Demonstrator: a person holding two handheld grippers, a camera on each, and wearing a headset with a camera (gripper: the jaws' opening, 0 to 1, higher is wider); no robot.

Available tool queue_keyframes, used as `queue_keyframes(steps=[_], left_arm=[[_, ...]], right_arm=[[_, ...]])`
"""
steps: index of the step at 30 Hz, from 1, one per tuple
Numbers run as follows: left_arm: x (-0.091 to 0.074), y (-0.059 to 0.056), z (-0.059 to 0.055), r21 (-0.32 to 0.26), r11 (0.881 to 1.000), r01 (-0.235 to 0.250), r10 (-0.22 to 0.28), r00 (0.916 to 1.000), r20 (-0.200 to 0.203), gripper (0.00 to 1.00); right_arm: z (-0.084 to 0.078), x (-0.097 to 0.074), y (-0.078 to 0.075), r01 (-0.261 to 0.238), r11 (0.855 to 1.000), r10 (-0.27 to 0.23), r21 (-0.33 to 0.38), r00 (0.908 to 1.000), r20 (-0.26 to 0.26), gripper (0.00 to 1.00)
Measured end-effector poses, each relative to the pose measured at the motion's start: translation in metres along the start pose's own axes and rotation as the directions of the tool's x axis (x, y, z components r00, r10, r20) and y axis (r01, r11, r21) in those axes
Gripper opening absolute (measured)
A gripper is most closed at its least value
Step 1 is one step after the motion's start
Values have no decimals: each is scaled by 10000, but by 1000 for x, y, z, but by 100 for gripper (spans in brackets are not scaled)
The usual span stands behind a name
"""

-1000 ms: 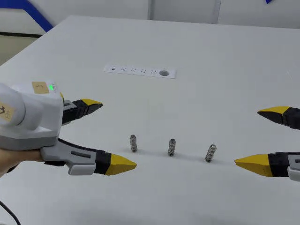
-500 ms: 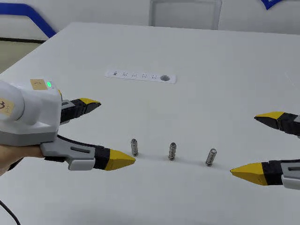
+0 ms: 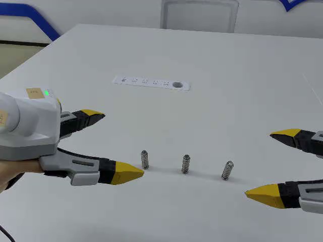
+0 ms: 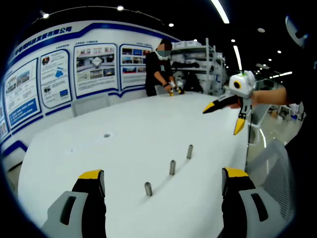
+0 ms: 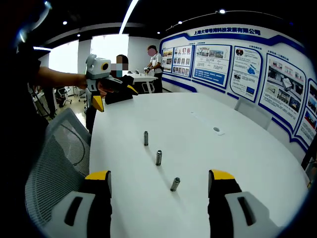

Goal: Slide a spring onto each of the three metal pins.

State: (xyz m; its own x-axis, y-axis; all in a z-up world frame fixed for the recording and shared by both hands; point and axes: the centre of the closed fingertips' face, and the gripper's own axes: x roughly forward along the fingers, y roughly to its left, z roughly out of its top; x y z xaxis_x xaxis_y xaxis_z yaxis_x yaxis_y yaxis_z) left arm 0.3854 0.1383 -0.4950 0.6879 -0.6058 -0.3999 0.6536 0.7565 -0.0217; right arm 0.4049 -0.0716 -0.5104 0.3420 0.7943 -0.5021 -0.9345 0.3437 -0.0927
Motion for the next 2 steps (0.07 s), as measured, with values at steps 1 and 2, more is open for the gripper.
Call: queue_keyframes(steps=[1, 2], left_arm=[[0, 0, 0, 0, 10000, 0, 0, 10000, -8, 100], [1, 0, -1, 13, 10000, -11, 11, 10000, -44, 100]], right_arm=[[-1, 0, -1, 16, 10000, -16, 25, 10000, -19, 81], [-2, 0, -1, 27, 10000, -27, 48, 10000, -48, 81]])
